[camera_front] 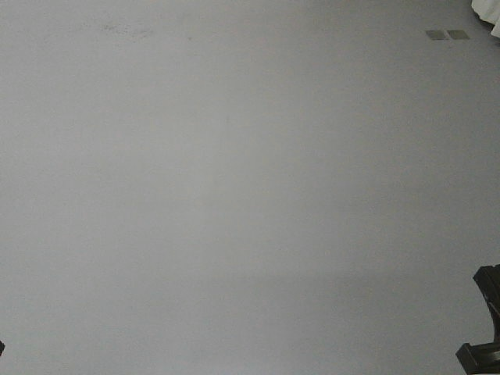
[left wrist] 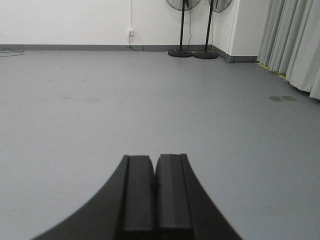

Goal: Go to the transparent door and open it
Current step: 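Drive the base forward across the grey floor, arms held still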

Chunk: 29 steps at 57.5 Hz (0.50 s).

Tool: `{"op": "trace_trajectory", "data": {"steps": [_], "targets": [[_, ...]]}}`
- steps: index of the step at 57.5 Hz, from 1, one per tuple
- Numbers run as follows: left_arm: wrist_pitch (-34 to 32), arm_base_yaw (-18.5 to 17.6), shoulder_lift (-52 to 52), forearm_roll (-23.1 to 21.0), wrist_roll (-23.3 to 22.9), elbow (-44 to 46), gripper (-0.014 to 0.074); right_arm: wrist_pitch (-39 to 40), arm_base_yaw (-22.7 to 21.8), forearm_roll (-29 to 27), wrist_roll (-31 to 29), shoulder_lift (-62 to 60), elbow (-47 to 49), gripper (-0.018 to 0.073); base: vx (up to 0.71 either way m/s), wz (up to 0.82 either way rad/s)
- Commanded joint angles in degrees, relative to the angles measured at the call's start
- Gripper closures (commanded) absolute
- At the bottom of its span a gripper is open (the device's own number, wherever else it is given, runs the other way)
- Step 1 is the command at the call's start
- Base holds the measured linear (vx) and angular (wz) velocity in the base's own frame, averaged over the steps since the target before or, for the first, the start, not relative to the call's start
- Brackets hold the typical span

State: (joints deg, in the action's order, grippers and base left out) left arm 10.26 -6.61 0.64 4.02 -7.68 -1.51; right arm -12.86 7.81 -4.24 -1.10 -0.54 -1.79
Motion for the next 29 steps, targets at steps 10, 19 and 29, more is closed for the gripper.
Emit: {"op": "trace_trajectory", "data": {"steps": [10, 19, 29], "targets": [[-4.58, 0.05, 0.75, -0.19, -0.19, -1.75, 0.0593, 4.52, -0.4, 0.08, -0.15, -0.83, -0.72, 0.0557, 0.0, 0.0], [-4.58, 0.05, 0.75, -0.19, -0.19, -1.75, 0.0593, 4.52, -0.4, 0.08, -0.15, -0.83, -0.72, 0.0557, 0.0, 0.0], [-4.58, 0.05, 0.75, -0.19, -0.19, -1.75, 0.0593, 4.52, -0.4, 0.08, -0.15, -0.83, -0.72, 0.0557, 0.0, 0.02]]}}
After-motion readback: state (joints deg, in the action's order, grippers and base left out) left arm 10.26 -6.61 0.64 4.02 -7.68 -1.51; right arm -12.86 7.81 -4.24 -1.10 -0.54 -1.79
